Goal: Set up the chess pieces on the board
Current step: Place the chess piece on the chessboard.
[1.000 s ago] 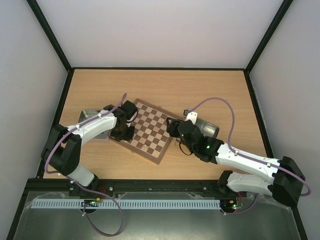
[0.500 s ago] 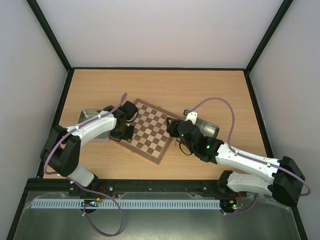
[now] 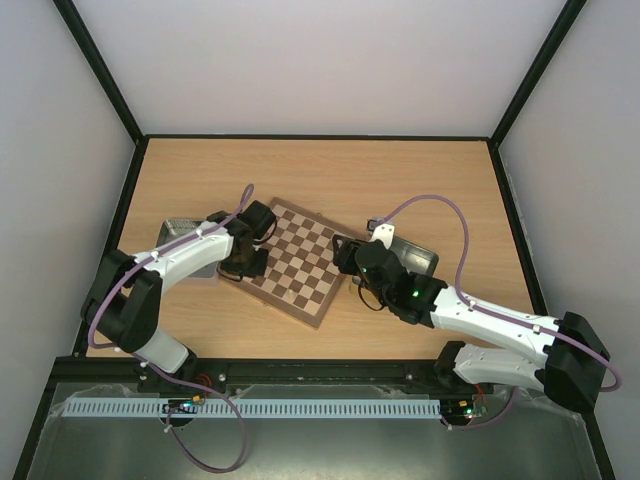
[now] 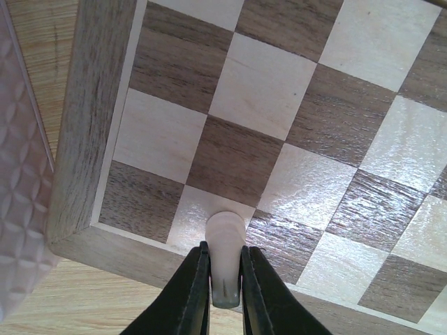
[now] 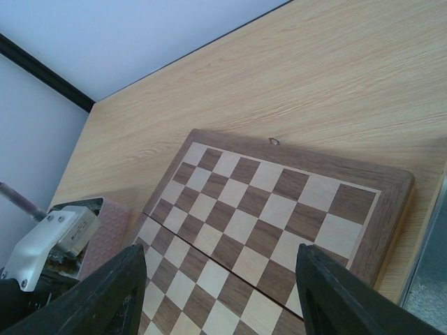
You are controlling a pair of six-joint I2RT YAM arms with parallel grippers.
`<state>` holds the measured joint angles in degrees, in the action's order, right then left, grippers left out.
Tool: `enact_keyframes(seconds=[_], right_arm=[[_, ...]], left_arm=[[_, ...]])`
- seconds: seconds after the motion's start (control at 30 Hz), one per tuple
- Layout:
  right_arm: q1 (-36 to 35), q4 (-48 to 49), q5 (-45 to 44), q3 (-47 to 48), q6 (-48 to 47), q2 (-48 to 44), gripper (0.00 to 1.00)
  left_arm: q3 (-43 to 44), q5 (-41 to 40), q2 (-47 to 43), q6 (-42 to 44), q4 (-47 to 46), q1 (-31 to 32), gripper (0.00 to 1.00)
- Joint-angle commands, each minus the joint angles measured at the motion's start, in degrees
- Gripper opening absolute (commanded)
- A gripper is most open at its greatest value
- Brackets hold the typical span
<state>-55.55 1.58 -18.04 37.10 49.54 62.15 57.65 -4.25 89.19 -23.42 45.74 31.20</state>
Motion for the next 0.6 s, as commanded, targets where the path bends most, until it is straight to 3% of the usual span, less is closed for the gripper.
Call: enact_keyframes(seconds=[0.0,0.43,0.57], right_arm=[[0.1,-0.3,-2.2,0.0,0.8,0.4,0.58],[0.1,-0.4,-1.9,-0.1,1.1,0.5,0.58],[0.1,-0.3,-1.8,0.1,1.1,0.7,0.58]], left_arm=[[-1.0,-2.1,0.3,-0.9,1.9,-0.3,0.13],[-1.6,-1.9,-0.5,-1.2,2.7,-0.3,0.16],[-1.2,-1.1,-1.6,-1.2,2.5,-0.3,0.31]])
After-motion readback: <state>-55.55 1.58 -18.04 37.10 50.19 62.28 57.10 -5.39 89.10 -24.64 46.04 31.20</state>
